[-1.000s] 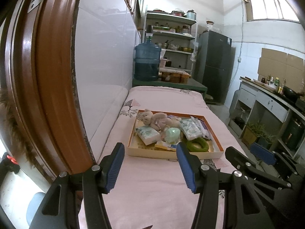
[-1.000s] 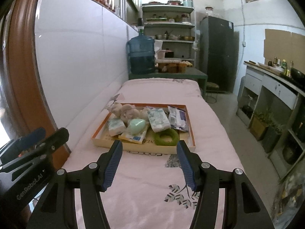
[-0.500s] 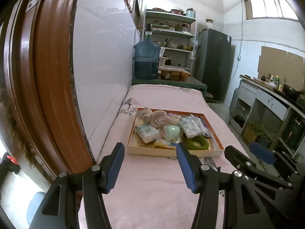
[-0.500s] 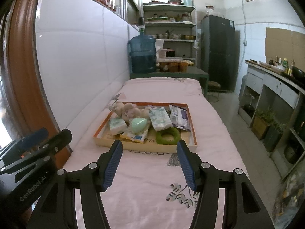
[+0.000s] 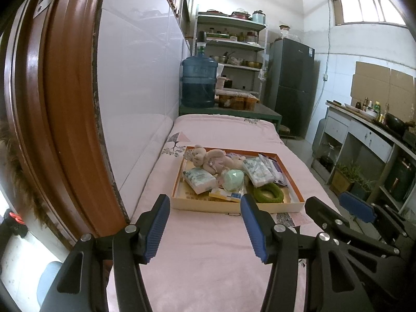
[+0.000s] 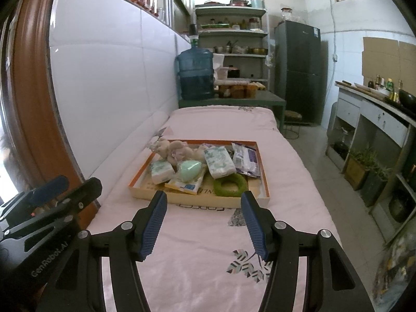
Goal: Organize soft objects
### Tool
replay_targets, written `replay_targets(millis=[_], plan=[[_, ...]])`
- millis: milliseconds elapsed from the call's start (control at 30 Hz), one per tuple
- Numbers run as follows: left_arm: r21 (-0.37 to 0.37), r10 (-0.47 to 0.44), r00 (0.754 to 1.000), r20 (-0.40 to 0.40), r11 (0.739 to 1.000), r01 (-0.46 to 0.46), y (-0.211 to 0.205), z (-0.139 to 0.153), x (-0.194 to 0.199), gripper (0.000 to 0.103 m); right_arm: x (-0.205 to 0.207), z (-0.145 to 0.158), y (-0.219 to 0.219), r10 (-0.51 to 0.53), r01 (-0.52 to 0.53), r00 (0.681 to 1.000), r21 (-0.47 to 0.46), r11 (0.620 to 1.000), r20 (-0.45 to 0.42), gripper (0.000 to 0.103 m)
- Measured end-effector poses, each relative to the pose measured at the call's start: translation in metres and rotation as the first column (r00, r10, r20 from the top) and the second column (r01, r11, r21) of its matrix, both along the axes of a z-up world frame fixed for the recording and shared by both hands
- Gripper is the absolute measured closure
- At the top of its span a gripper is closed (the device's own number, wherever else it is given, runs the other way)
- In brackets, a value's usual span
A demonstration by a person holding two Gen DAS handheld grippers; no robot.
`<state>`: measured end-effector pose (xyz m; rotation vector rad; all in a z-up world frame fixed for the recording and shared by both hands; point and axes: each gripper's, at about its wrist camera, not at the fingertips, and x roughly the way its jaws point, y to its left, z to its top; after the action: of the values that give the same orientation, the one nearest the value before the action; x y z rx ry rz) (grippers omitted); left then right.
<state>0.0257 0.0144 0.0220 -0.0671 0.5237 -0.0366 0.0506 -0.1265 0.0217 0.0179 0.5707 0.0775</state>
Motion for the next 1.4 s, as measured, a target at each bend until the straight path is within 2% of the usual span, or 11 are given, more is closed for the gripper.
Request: replay_targets(millis=[1400], plan=[[0.003,0.001,1.000,-0.003,1.000,-0.001,-0.0029,-0.0019,0.0001,0.047,-0.0014,0.0034,0.0035,-0.013,0.013,1.000,-0.007,1.000,0.014,0.042]])
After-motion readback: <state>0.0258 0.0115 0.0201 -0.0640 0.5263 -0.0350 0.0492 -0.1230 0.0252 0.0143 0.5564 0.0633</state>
